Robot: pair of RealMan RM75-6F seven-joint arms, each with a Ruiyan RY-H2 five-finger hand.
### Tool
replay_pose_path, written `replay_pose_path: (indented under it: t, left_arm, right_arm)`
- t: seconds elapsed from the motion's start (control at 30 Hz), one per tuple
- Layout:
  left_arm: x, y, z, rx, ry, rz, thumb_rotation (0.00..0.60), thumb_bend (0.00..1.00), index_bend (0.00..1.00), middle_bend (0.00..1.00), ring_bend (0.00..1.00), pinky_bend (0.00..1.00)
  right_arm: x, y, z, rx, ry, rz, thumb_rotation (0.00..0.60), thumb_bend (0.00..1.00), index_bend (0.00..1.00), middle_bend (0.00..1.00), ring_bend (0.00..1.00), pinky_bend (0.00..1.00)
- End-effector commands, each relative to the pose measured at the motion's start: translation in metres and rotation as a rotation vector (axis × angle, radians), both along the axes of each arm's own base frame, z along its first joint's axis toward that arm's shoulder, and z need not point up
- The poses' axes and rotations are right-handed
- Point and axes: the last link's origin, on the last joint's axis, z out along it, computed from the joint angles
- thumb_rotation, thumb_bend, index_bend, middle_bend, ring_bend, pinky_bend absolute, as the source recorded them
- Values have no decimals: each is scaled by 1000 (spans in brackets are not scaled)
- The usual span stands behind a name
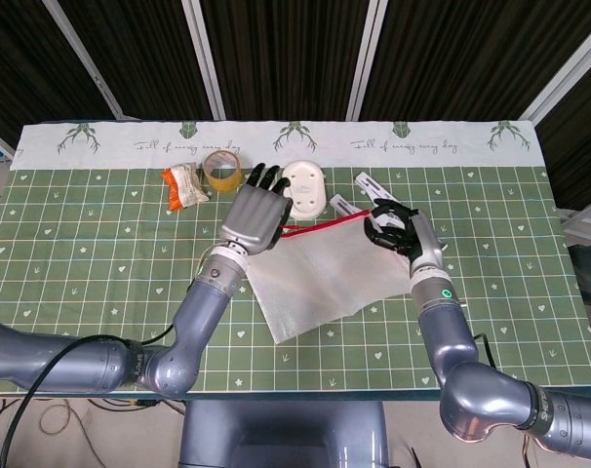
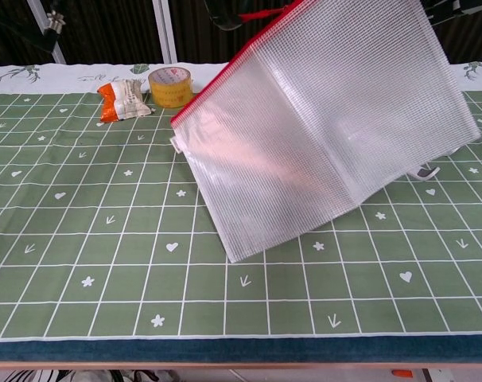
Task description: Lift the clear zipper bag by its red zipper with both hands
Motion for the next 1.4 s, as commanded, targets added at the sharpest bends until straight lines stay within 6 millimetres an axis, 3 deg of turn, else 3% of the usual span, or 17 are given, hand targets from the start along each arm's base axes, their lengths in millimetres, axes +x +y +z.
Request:
replay_pose_path:
  t: [0.03,0.83,1.4]
  left_arm:
    - [-11,1,9,11,2,12,600,440,621,188,0,0]
    - [-69,-2,58,52,28,66,600,440,622,187,0,0]
    - [-100,0,77,82,75,100,600,440,621,188,0,0]
  right_arm:
    - [-5,-2,3,-6,5,-10,600,545,674,224,15,257]
    - [-36,-10,16,-43,84,-69,600,551,678,227,15,257]
    - [-53,-14,23,-62,114,-113,600,555,678,227,16,257]
